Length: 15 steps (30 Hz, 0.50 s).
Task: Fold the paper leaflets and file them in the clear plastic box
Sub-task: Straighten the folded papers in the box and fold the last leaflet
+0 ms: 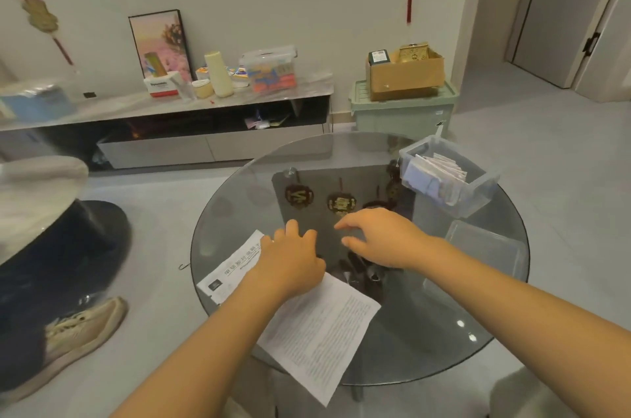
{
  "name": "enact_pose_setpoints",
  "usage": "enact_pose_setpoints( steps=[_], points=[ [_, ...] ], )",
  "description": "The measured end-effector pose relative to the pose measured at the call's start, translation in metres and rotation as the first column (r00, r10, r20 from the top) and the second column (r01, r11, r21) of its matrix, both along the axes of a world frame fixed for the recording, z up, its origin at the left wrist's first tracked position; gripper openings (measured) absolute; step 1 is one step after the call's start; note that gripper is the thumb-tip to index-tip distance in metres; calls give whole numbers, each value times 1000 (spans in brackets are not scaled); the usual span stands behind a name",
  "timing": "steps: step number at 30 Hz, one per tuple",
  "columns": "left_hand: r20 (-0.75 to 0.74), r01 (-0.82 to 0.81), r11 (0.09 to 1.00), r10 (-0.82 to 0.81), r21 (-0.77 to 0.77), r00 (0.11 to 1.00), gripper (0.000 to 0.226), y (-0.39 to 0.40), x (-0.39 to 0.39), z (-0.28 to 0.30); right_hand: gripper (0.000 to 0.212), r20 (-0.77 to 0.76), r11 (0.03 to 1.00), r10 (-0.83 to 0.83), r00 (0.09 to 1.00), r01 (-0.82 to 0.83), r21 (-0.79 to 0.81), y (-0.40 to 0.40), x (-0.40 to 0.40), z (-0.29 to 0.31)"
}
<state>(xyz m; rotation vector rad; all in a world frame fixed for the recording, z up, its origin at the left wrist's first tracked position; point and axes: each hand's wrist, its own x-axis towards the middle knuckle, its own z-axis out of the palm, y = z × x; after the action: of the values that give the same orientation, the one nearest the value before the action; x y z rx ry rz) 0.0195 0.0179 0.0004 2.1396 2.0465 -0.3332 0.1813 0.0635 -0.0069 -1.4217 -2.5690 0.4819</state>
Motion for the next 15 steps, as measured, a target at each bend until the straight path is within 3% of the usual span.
enact_pose_setpoints(
  steps=[5,9,15],
  points=[
    [-29,-126,976,123,-178,992,65,-20,-22,-14,49,122,994,93,988,-85,-70,-5,-8,-15],
    [-76,-75,952,55,-297,996,92,-18,-24,-19,62,184,987,146,972,-132,-87,-6,-8,-20],
    [90,126,962,-106,-243,990,90,13,-28,-33,69,173,988,148,974,-139,-63,-5,2,-17]
  ],
)
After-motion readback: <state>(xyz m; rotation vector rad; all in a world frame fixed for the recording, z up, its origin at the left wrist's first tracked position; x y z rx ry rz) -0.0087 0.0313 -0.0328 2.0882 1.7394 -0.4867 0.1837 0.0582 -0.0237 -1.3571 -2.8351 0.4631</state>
